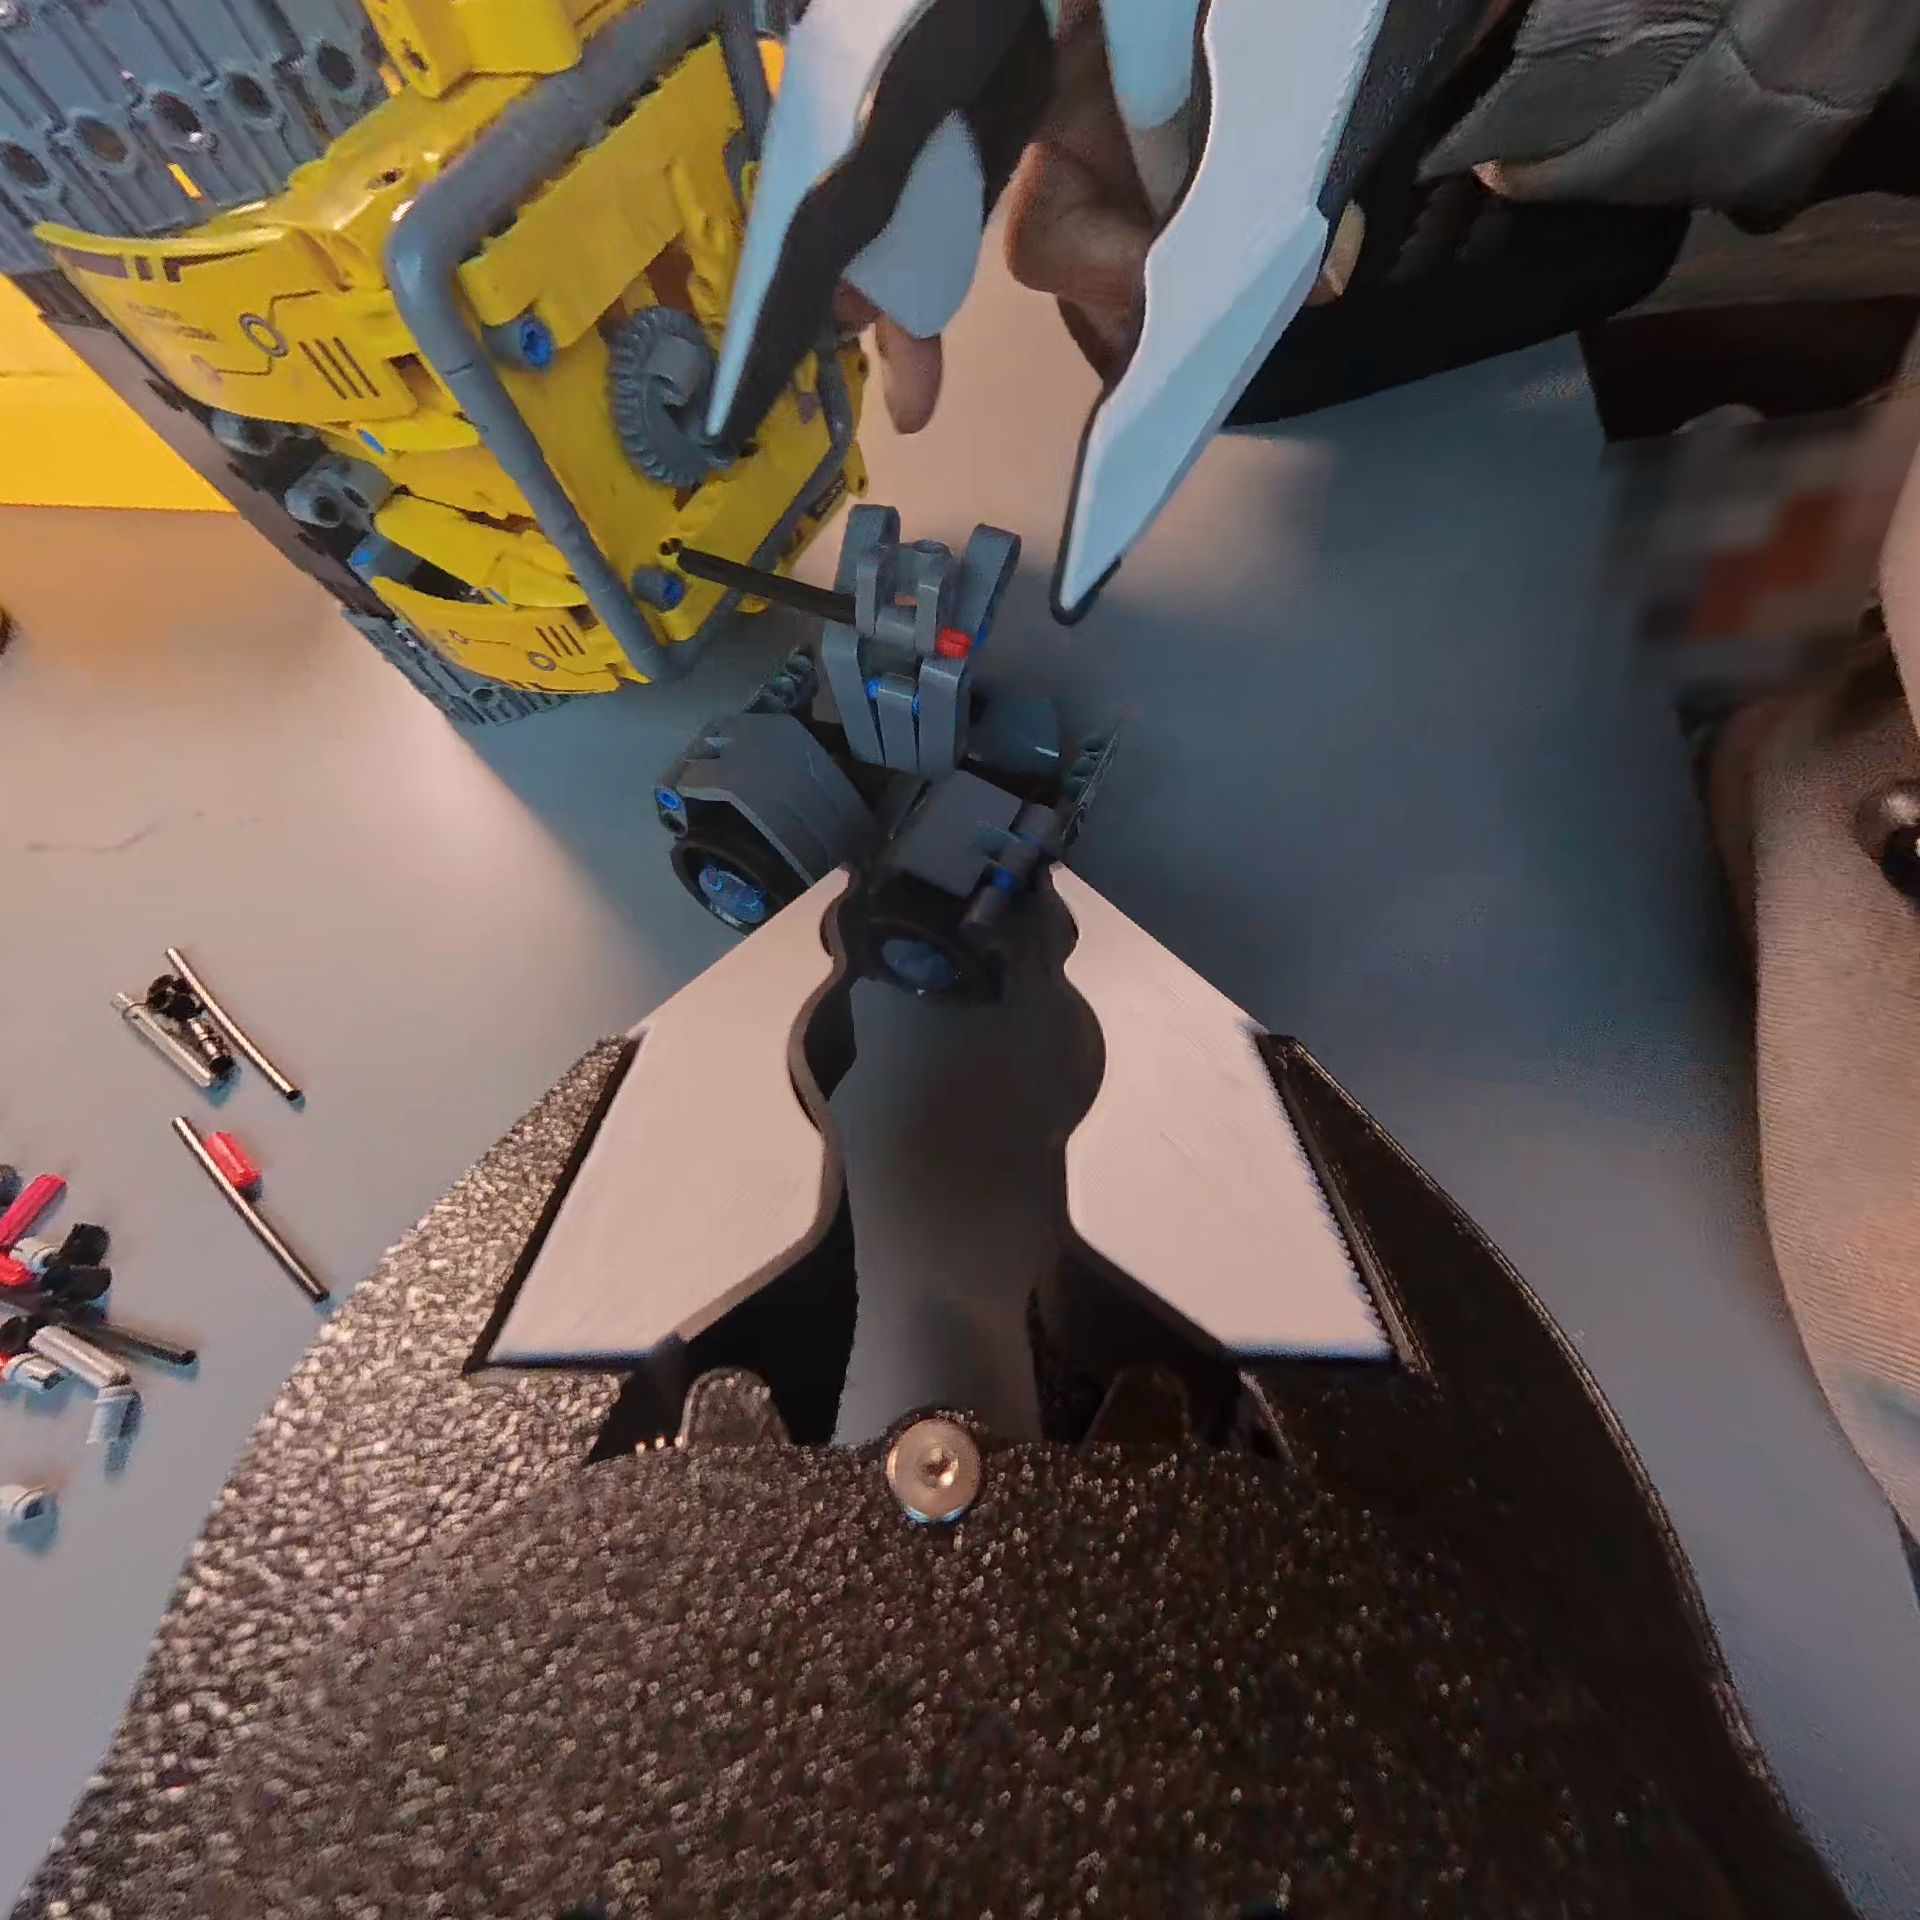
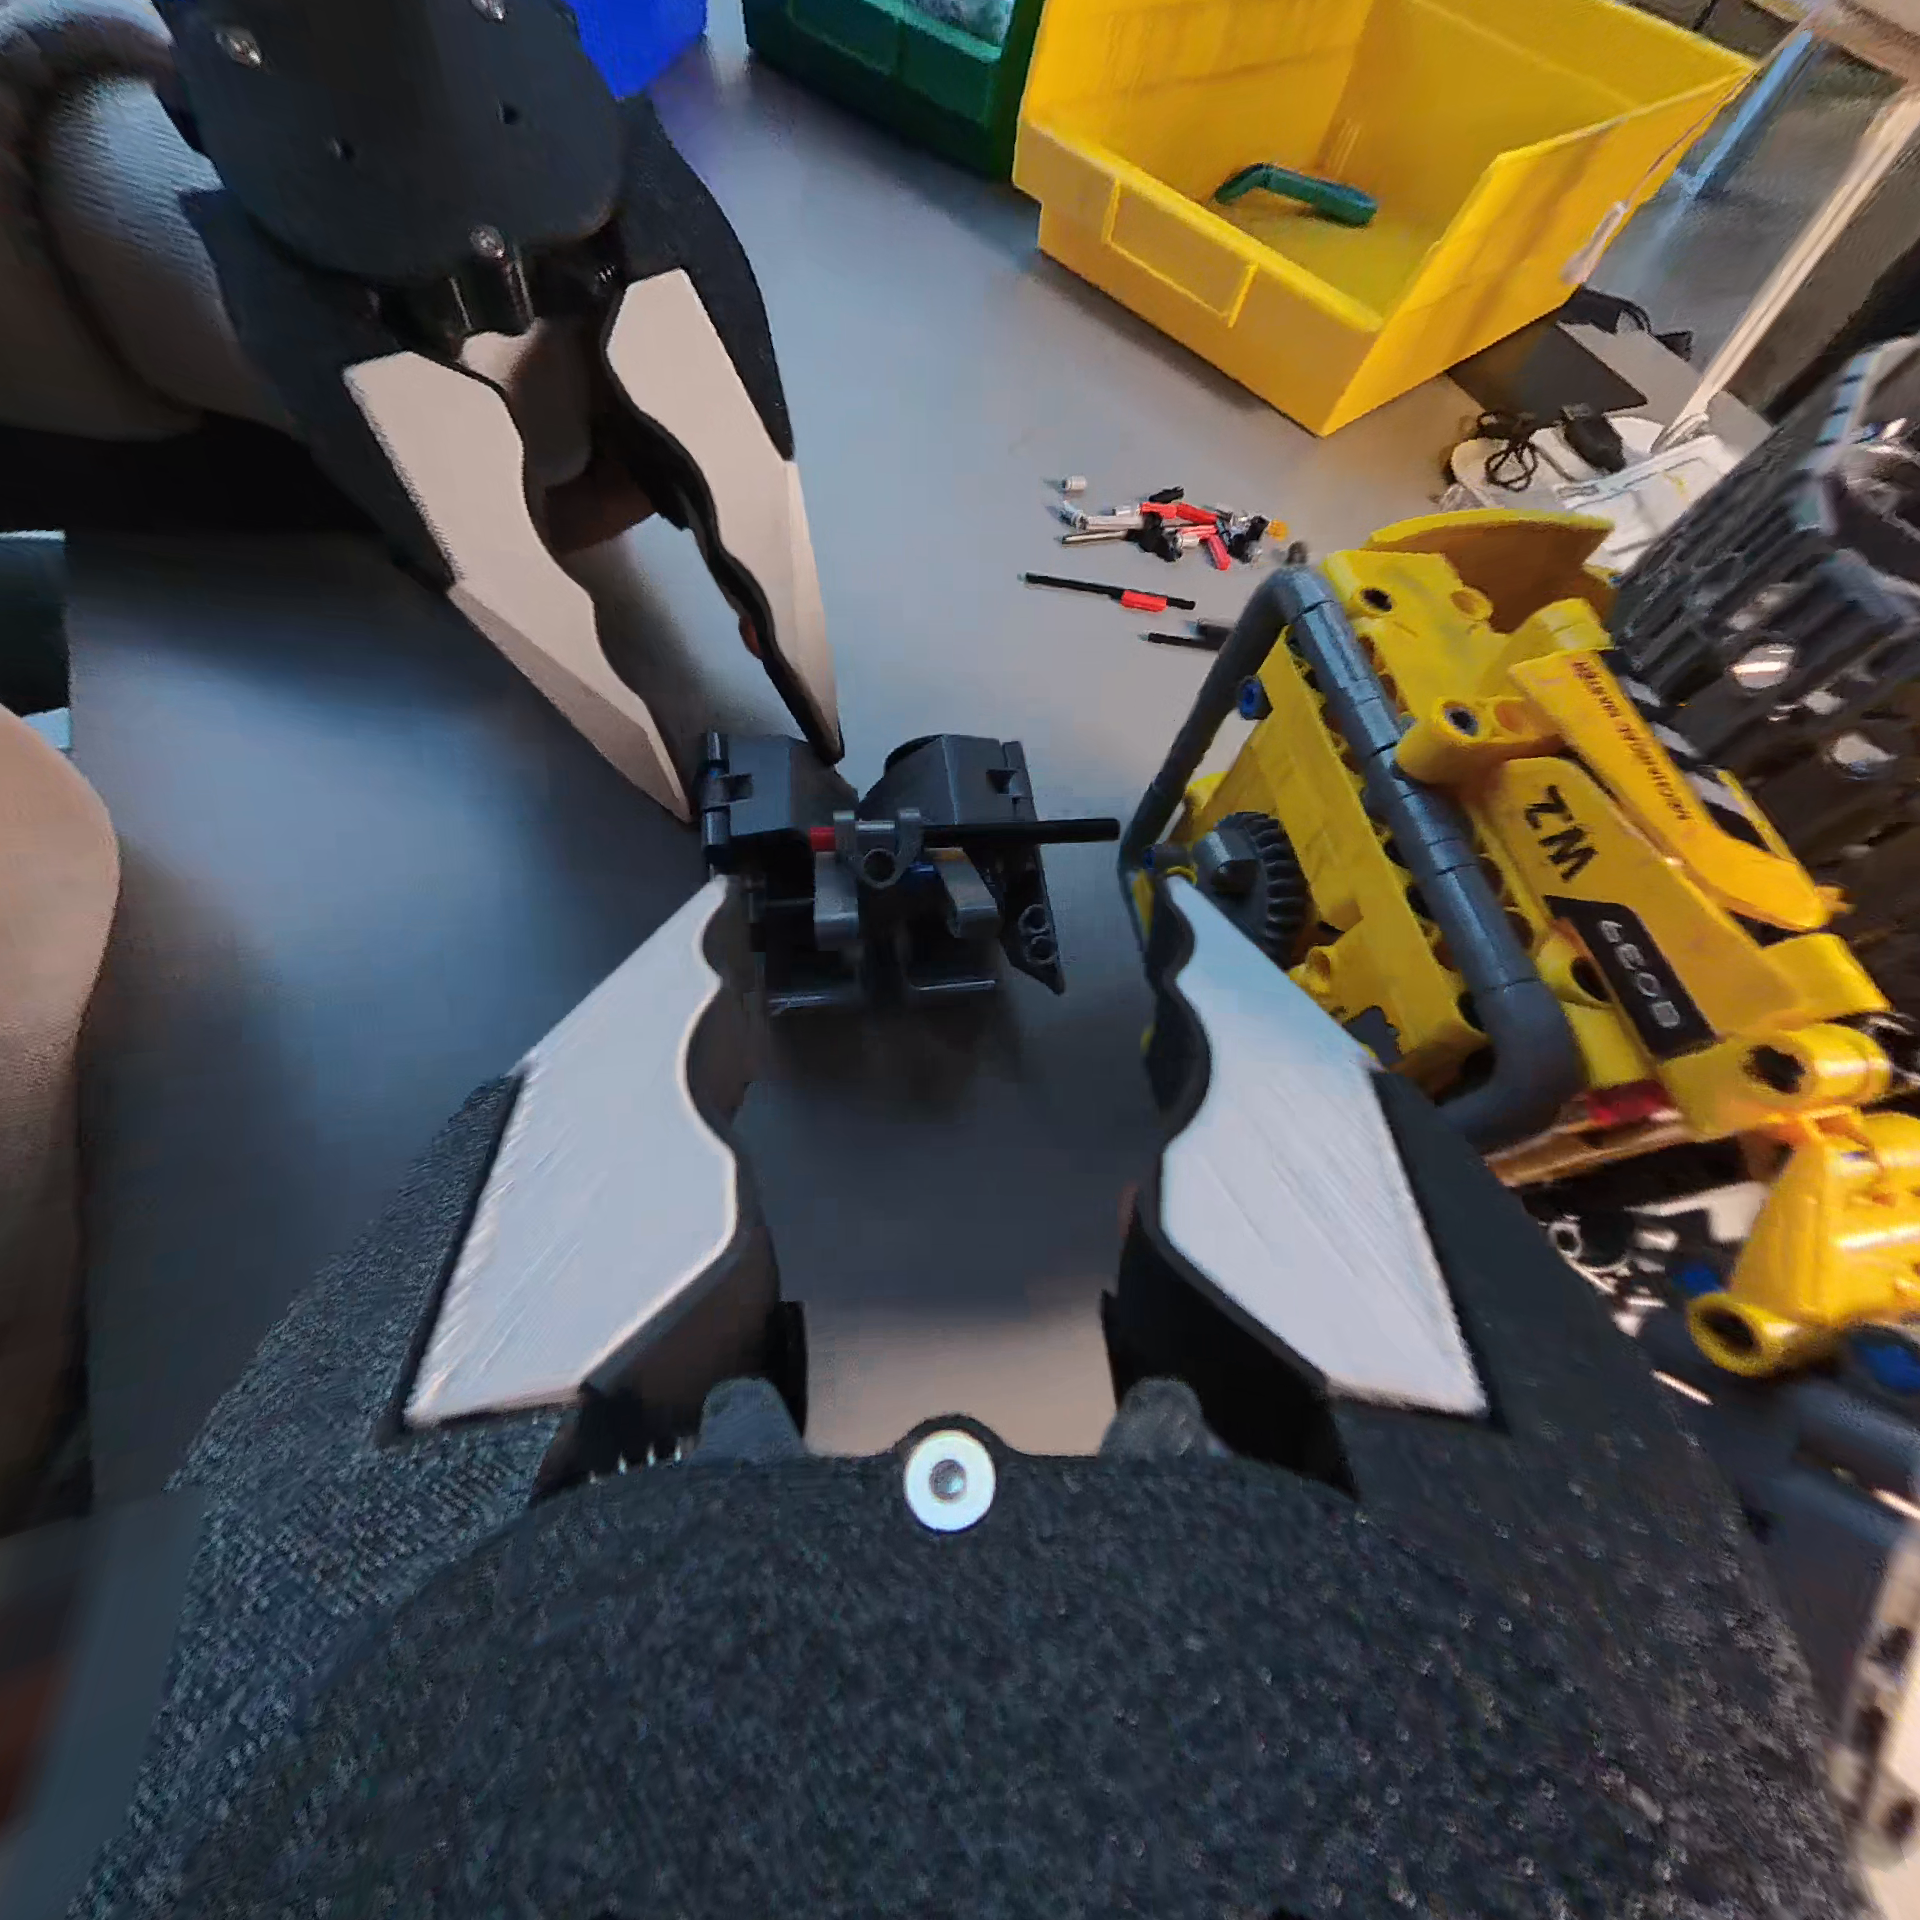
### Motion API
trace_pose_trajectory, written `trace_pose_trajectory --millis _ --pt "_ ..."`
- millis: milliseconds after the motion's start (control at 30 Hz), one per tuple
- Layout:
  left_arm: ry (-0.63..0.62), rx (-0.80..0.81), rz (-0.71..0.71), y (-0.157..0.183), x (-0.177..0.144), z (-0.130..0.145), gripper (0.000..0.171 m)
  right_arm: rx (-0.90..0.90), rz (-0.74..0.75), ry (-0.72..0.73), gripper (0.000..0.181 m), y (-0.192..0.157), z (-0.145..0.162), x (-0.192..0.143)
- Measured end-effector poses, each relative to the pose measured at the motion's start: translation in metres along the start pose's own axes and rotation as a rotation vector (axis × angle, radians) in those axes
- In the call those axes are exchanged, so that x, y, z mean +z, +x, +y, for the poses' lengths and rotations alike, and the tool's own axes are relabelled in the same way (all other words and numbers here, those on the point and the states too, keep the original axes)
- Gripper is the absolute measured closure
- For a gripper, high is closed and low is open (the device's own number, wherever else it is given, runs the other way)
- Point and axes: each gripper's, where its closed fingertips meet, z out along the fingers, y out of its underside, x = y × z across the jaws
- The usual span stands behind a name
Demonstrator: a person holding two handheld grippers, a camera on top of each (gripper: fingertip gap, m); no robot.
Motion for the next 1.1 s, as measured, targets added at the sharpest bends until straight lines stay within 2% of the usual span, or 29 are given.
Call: trace_pose_trajectory --millis 67,167,300,533,600,733,800,933,967,1067,1100 --pt "-0.003 0.017 0.042 0.010 -0.002 0.000 0.141 0.015 -0.021 0.010 0.091 -0.008 -0.001 0.006" --pt "-0.007 0.040 0.043 0.016 -0.004 0.001 0.141 0.034 -0.091 -0.052 0.087 -0.021 0.012 0.016" --pt "-0.004 0.032 0.070 0.022 -0.009 0.005 0.141 -0.068 -0.123 0.034 0.106 -0.034 -0.002 0.016" --pt "0.008 0.043 0.095 0.024 -0.010 0.004 0.141 -0.045 -0.147 0.018 0.096 -0.022 -0.002 0.019" --pt "0.008 0.044 0.094 0.024 -0.010 0.004 0.141 -0.070 -0.172 0.017 0.106 -0.028 -0.001 0.020" --pt "0.006 0.046 0.096 0.025 -0.010 0.004 0.141 -0.087 -0.146 0.036 0.109 -0.027 -0.003 0.020" --pt "0.027 0.033 0.088 0.023 -0.011 0.000 0.131 -0.087 -0.133 0.032 0.110 -0.025 -0.001 0.021" --pt "0.211 -0.098 0.121 0.015 -0.028 -0.031 0.102 -0.082 -0.144 0.035 0.111 -0.027 -0.001 0.020" --pt "0.209 -0.093 0.108 0.012 -0.026 -0.033 0.096 -0.084 -0.154 0.036 0.111 -0.029 -0.001 0.021" --pt "0.015 -0.028 0.115 0.017 0.002 -0.009 0.068 -0.085 -0.188 0.043 0.111 -0.035 -0.002 0.023" --pt "-0.041 -0.020 0.141 0.022 0.011 0.000 0.066 -0.089 -0.203 0.045 0.111 -0.038 -0.002 0.024"
